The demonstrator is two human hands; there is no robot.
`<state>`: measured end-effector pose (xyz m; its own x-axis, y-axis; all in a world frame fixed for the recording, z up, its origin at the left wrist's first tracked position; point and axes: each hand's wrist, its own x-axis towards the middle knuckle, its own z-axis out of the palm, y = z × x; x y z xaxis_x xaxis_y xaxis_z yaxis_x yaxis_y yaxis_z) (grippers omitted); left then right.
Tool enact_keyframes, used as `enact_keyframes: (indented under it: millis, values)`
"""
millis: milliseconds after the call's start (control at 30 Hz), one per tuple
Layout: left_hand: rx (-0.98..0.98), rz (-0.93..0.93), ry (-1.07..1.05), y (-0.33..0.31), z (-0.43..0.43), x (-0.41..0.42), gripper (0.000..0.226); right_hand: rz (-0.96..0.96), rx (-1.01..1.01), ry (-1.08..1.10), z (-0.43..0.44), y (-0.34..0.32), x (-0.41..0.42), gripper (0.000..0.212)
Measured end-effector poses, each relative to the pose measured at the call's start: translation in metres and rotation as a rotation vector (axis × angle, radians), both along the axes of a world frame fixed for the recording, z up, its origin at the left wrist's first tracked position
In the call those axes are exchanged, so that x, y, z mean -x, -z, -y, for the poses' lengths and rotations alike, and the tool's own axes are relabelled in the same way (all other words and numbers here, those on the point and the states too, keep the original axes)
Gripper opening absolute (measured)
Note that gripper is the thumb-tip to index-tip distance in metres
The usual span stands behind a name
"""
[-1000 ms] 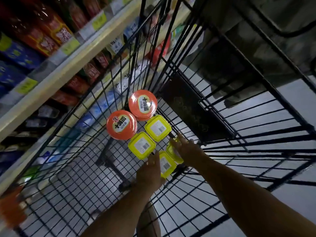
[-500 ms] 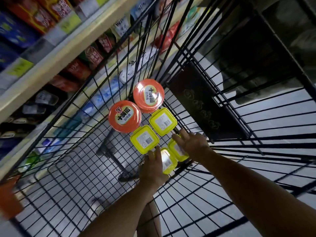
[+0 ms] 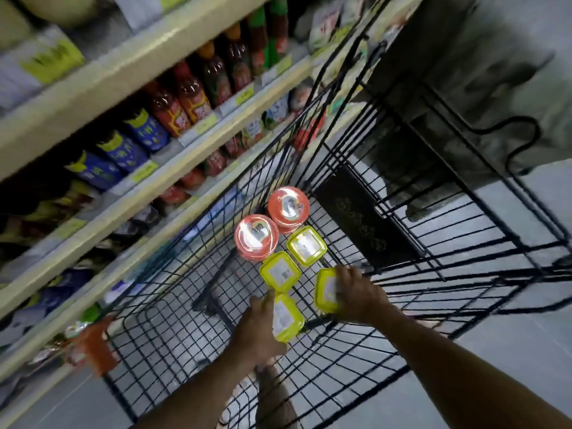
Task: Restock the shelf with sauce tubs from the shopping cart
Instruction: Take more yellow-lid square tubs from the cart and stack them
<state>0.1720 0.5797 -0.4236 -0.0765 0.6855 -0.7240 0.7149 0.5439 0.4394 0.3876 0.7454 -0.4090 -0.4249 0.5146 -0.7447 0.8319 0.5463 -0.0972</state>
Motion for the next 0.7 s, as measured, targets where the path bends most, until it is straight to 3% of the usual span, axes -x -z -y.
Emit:
enact_keyframes:
  millis: [100,200,367,567,700]
  values:
    - [-0.037,0.06,-0.103,-0.037,0.01,0.026,0.133,-0.139,0.056,0.274,0.011,-0.035,0.008,0.12]
    - [-0.1,0.082,-0.146,-0.08,0.023,0.055,0.13,-0.268,-0.019,0.427,0.03,-0.081,0.018,0.132]
    - [-0.284,0.097,-0.14,-0.152,0.045,0.104,0.128,-0.612,-0.17,0.649,0.068,-0.173,0.046,0.093]
    - [-0.516,0.18,-0.206,-0.234,0.076,0.157,0.126,-0.884,-0.216,0.675,0.114,-0.269,0.075,0.075]
    - [-0.71,0.307,-0.305,-0.295,0.099,0.18,0.105,-1.059,-0.164,0.663,0.14,-0.325,0.091,0.072]
